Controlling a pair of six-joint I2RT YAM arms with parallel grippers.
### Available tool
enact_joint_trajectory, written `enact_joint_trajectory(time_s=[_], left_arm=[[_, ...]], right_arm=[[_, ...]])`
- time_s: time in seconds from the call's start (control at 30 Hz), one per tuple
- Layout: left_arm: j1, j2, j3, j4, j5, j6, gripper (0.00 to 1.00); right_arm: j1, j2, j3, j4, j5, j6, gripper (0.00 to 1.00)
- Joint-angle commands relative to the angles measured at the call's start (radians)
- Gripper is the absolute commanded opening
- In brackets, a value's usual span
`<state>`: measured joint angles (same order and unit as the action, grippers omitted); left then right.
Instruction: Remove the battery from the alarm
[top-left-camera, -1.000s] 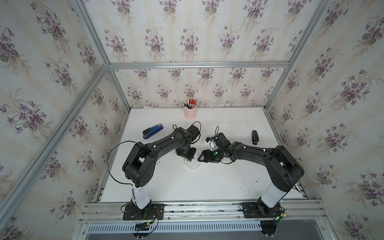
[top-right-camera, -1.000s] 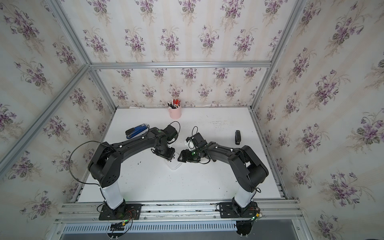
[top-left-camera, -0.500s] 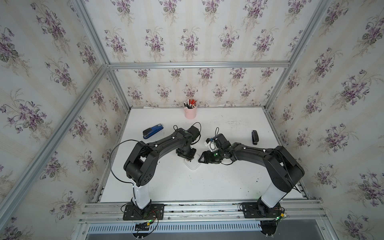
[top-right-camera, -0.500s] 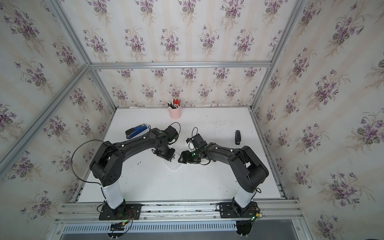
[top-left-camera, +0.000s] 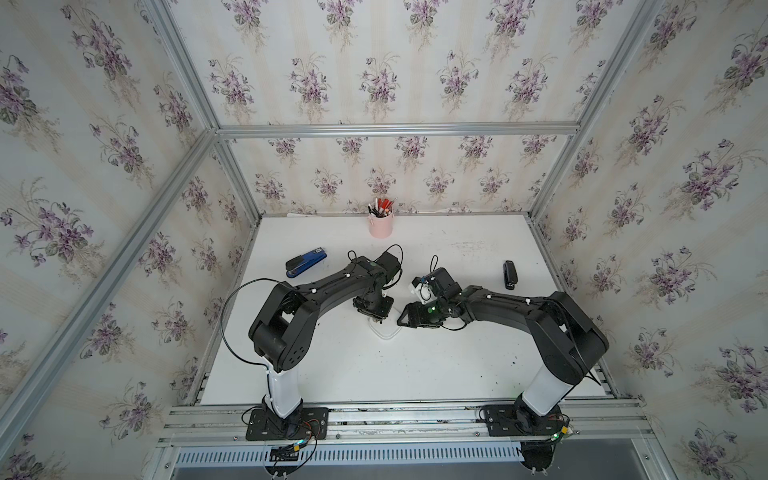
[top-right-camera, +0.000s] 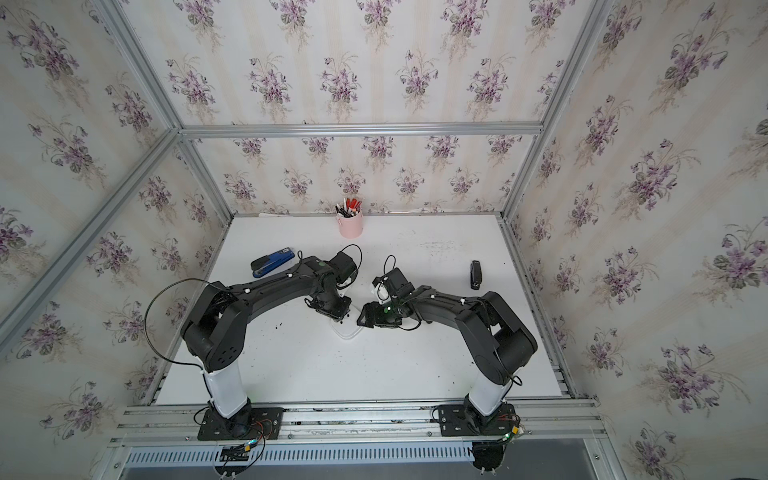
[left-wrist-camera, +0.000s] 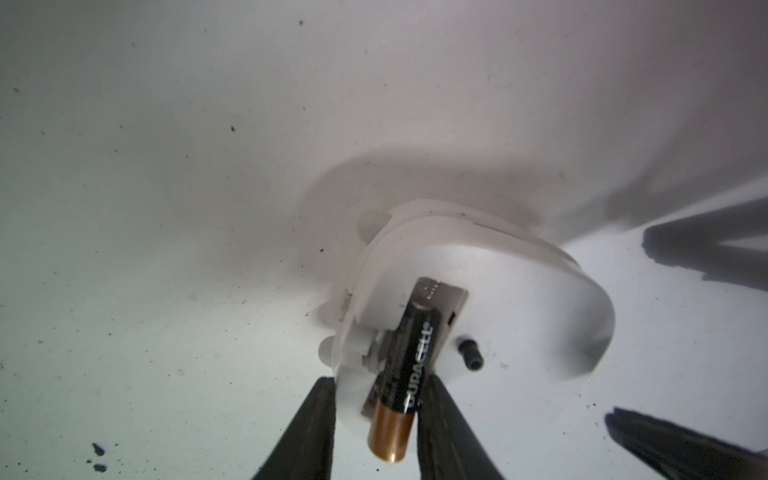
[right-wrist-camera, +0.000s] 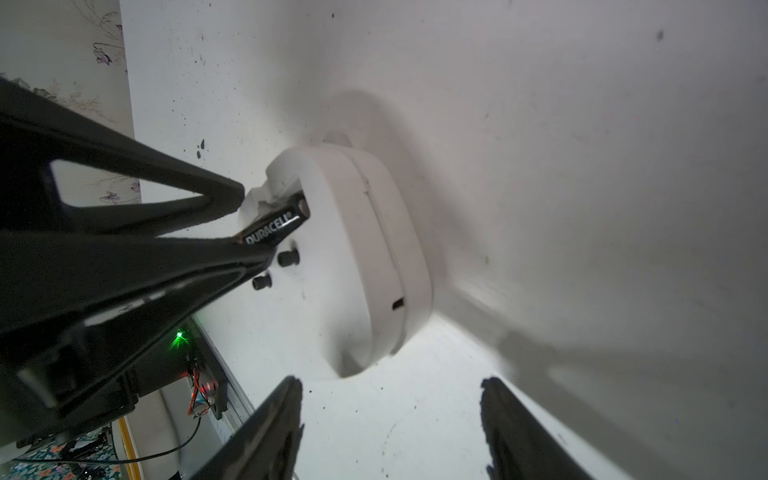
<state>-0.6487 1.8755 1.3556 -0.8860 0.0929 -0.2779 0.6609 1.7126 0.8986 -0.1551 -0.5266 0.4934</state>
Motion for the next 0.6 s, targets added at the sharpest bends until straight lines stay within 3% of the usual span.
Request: enact_joint_trajectory(time_s=[0.0,0.57], left_arm=[[0.000,0.004,-0.006,-0.008,0.001,0.000,0.37],[-0.005,0.007,-0.016,-0.014,0.005,-0.003,0.27]], right_arm=[[0.000,0.004,-0.001,0.005,0.011,-0.014,0.71],[0.000,0.008,0.002,0.000,0.016,-0.021,0.71]])
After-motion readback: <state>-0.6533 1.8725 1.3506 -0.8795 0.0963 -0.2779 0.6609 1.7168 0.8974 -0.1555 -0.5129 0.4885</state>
